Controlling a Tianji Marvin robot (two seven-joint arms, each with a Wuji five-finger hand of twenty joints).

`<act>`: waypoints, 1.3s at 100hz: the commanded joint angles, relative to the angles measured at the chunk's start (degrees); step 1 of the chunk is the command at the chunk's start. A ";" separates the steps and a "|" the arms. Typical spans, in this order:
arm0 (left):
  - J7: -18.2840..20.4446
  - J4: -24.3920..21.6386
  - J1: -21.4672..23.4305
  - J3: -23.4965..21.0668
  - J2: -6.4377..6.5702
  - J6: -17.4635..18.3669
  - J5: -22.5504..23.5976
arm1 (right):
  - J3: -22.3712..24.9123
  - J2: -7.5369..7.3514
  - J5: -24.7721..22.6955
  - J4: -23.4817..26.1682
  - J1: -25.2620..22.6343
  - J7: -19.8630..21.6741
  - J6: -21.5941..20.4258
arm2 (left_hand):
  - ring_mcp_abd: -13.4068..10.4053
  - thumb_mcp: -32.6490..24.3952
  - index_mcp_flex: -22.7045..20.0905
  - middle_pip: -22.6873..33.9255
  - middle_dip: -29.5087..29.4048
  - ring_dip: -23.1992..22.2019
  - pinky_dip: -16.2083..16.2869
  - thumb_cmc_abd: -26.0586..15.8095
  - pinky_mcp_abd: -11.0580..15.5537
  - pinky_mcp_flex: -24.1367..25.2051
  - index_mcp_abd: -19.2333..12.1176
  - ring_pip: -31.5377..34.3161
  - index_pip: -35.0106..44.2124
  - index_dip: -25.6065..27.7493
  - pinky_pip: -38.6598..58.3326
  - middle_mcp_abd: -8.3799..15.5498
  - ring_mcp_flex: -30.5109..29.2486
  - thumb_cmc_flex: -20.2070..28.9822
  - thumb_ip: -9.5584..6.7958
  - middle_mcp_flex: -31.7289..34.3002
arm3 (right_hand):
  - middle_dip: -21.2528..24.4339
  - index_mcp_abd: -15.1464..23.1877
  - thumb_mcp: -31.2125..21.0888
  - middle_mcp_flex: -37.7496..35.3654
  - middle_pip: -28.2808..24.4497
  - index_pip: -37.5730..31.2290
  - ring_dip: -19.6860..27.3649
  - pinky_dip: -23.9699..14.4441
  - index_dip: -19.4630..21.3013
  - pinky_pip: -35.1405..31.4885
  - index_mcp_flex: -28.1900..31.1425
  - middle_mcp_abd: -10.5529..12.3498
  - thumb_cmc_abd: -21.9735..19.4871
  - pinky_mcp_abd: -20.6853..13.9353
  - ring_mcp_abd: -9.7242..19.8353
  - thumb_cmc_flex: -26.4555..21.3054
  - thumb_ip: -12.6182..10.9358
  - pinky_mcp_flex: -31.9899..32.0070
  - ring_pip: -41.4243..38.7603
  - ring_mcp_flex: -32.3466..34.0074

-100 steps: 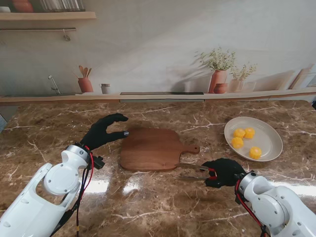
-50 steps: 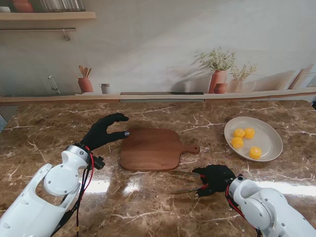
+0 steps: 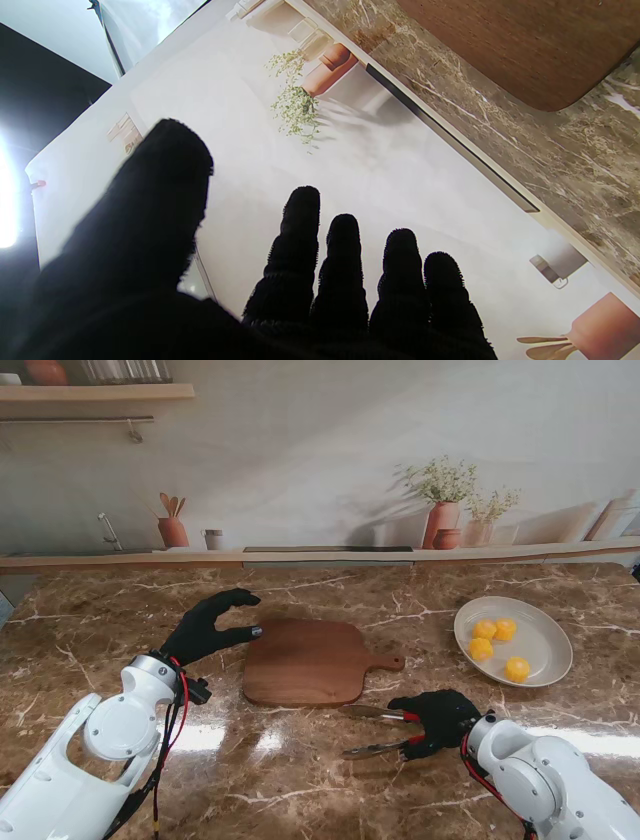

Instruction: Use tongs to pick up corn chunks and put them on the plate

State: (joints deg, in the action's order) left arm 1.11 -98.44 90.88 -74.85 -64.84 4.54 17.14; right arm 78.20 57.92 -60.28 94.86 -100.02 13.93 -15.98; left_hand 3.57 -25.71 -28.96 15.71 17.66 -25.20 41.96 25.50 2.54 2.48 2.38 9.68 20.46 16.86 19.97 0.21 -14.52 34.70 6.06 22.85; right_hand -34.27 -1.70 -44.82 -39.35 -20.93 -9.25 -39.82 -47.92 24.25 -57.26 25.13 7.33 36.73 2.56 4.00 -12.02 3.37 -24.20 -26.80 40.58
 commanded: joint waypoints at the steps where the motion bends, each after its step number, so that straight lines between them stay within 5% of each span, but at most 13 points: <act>1: -0.08 -0.55 0.52 0.02 0.03 -0.31 0.24 | 0.14 -0.23 -0.51 -0.53 -1.00 0.97 -0.37 | -2.83 1.39 0.68 -1.00 0.07 0.59 1.07 -1.40 3.07 0.75 -0.30 -2.34 -0.78 -0.18 -1.75 0.79 2.11 -0.48 -1.85 -1.27 | 4.93 -0.79 -0.40 2.87 7.82 1.03 1.97 0.72 0.87 2.52 -1.33 -2.80 0.69 0.77 -0.59 2.62 -2.04 1.27 2.84 -1.56; 54: -0.33 -1.03 0.75 0.19 0.00 -0.37 0.46 | 2.71 0.64 -0.22 1.67 -1.98 -3.89 0.02 | -2.75 1.25 0.82 -1.11 0.05 0.64 0.95 -1.18 2.93 1.02 -0.39 -2.39 -0.94 -0.20 -2.27 0.86 2.17 -0.70 -1.84 -1.44 | 8.25 -2.32 -0.66 8.31 10.62 3.09 10.23 3.75 1.36 17.70 -4.61 -3.96 0.19 1.68 -1.92 4.89 -1.05 7.81 13.76 -7.20; 80: -1.35 -0.97 0.71 1.22 -0.23 -0.16 0.44 | 3.49 1.47 5.99 2.34 1.43 -5.56 -0.75 | -2.78 2.26 1.54 -1.59 -0.25 0.72 0.45 -1.92 1.88 1.02 -0.37 -2.56 -2.84 -1.45 -3.79 1.37 2.42 -1.48 -1.87 -2.27 | 12.76 -1.64 -0.32 7.90 13.46 3.29 17.33 10.43 1.65 23.54 -4.15 -4.39 -2.77 -0.19 -2.09 6.29 -1.35 7.59 18.74 -7.35; 93: -2.20 -0.61 0.96 1.88 -0.45 0.39 -0.11 | 3.39 1.81 9.77 2.09 3.58 -5.84 -1.68 | -2.89 4.43 1.32 -2.44 -1.55 1.58 -0.40 -2.37 0.55 0.57 -0.70 -3.30 -5.88 -4.17 -3.41 2.04 2.63 -1.24 -2.16 -3.05 | 17.46 -2.10 -0.01 6.37 15.51 3.41 22.52 17.68 1.08 26.16 -3.06 -5.36 -4.17 -3.07 -1.12 7.01 -1.67 5.68 20.66 -6.51; 105: -2.33 -0.40 1.34 2.31 -0.43 0.96 0.05 | 2.99 2.24 14.42 1.86 5.28 -6.08 -2.10 | -3.92 6.20 0.96 -3.11 -3.58 3.04 -3.20 -2.73 1.40 -0.06 -0.69 -4.14 -6.55 -5.24 -3.55 2.14 2.85 -1.40 -2.36 -3.52 | 21.65 -2.64 0.46 6.10 17.02 3.73 26.76 24.15 -0.03 28.11 -2.55 -6.49 -6.07 -4.95 -1.17 8.21 -1.87 5.50 22.13 -7.65; 118: -2.51 -0.25 1.80 2.65 -0.53 1.22 -0.75 | 2.90 2.69 18.45 2.90 6.26 -6.17 -1.83 | -4.60 7.57 0.92 -3.11 -5.11 4.60 -6.08 -2.82 1.64 -0.70 -0.30 -4.79 -6.96 -5.72 -3.03 1.91 3.08 -1.26 -2.55 -4.41 | 24.02 -3.38 1.03 6.76 17.70 3.94 28.51 26.98 -0.83 28.11 -2.50 -7.54 -8.25 -5.64 -1.33 9.71 -2.02 5.89 22.51 -8.63; 121: -2.61 -0.19 1.89 2.74 -0.56 1.32 -0.85 | 2.78 2.81 19.25 2.90 6.54 -6.39 -1.81 | -4.64 8.84 0.90 -2.99 -5.62 5.55 -9.07 -3.12 1.82 -1.02 -0.14 -4.90 -7.53 -6.22 -2.61 1.87 3.14 -0.95 -2.74 -4.73 | 24.24 -3.52 1.10 7.05 17.79 4.00 28.67 27.28 -0.92 28.18 -2.57 -7.65 -8.97 -5.75 -1.43 10.23 -2.01 6.14 22.59 -8.90; 127: -2.61 -0.04 2.01 2.93 -0.56 1.67 -1.08 | 2.45 3.09 21.03 2.73 7.06 -7.07 -1.76 | -4.63 9.57 1.18 -3.10 -5.73 5.71 -9.92 -3.20 2.01 -1.32 0.07 -4.88 -7.89 -6.44 -2.24 1.72 3.38 -1.51 -2.72 -5.09 | 24.85 -4.09 1.33 7.72 18.12 4.24 29.07 27.94 -1.20 28.36 -2.82 -8.20 -10.41 -5.90 -1.63 11.41 -2.01 6.56 22.83 -9.59; 130: -2.51 0.01 2.06 3.03 -0.54 1.85 -1.28 | 2.29 3.20 21.80 2.66 7.25 -7.33 -1.78 | -4.62 12.60 1.19 -3.21 -5.79 6.30 -14.71 -3.96 2.00 -1.12 0.24 -4.65 -8.75 -7.03 0.26 1.74 3.60 -0.72 -3.19 -5.39 | 25.94 -4.37 1.56 7.93 18.21 4.76 29.68 29.05 -1.93 28.34 -2.88 -8.45 -11.56 -5.98 -1.59 12.50 -2.00 6.72 22.81 -9.96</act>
State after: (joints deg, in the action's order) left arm -1.36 -99.00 92.23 -72.36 -65.14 5.83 16.28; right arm 80.94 60.42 -40.40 97.11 -93.55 6.98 -17.97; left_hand 2.07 -17.14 -28.87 13.41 12.68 -20.20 31.79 23.80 2.34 1.64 2.40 6.36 13.43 11.03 18.06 0.32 -13.04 34.70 4.80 19.83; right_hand -10.47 -4.83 -44.10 -32.73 -4.09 -6.36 -12.03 -21.29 23.57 -30.17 22.53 -0.59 27.09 -1.42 2.07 -3.39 3.34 -18.20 -4.65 32.80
